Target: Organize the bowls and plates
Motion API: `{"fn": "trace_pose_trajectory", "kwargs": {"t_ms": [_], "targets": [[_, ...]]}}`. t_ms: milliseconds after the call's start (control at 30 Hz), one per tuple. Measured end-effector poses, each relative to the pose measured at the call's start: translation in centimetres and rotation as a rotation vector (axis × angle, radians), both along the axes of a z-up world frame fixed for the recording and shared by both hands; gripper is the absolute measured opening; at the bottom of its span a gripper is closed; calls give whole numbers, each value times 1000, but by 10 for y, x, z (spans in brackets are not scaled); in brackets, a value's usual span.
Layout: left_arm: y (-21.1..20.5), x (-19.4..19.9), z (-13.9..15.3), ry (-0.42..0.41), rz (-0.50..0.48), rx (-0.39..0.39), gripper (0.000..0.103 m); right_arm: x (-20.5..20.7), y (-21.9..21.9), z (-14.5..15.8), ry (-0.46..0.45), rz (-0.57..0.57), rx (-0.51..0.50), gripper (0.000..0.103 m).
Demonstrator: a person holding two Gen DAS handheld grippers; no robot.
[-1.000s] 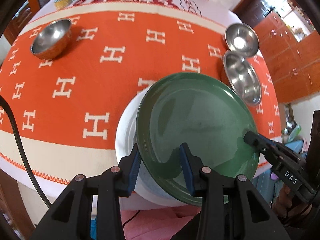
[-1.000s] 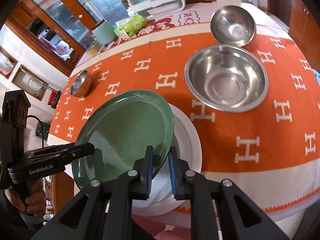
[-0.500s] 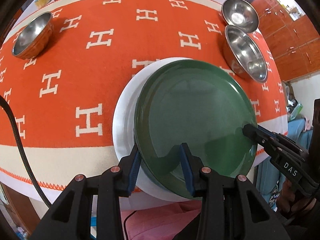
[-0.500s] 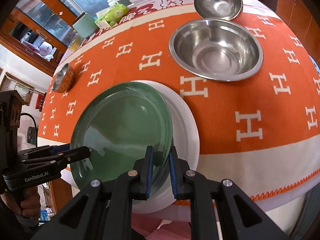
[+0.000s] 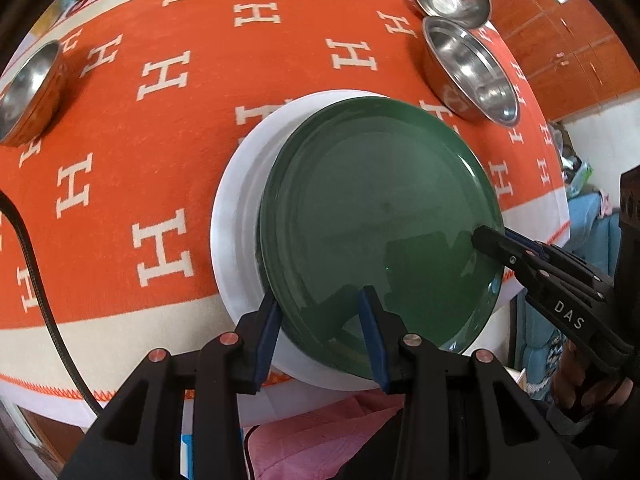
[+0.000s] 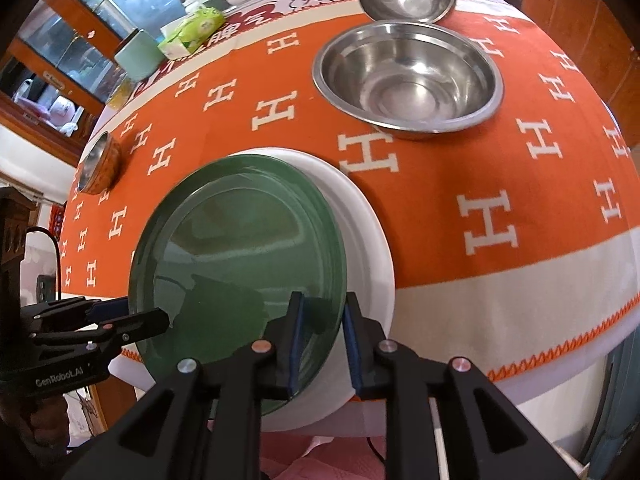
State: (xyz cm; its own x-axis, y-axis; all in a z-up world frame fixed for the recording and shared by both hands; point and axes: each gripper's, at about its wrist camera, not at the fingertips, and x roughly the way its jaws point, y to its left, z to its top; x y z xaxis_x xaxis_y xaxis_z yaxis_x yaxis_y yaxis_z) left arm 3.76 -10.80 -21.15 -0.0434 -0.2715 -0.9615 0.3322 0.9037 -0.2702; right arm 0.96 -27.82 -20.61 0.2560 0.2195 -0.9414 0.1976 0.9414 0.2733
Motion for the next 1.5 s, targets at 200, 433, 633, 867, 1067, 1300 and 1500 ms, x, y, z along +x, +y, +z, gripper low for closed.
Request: {"fn": "trace_pose_trajectory", "kwargs": {"t_ms": [200,433,633,867,1067,1300,1500], "targets": [[-3,0,4,0,-61,34,37,-4,6,1,0,-31,20,39],[12,4,15,-29,-63,40,39,-8,15,10,-51,-62,39,47],[14,2,44,-152,-105,-15,41,-18,22,15,-79,-90,32,48],[5,-9,66,-278,-151,-41,44,-36,26,32,-181,-127,-29,48],[0,-16,87,-385,-140,-60,57,-52,24,49,-288,-166,-83,48],[0,-17,113,-509,-65,-105,70,-58,18,67,-377,-162,-141,48],[-11,-14,123,-522,-46,-143,75,-56,3,79,-437,-137,-168,48]]}}
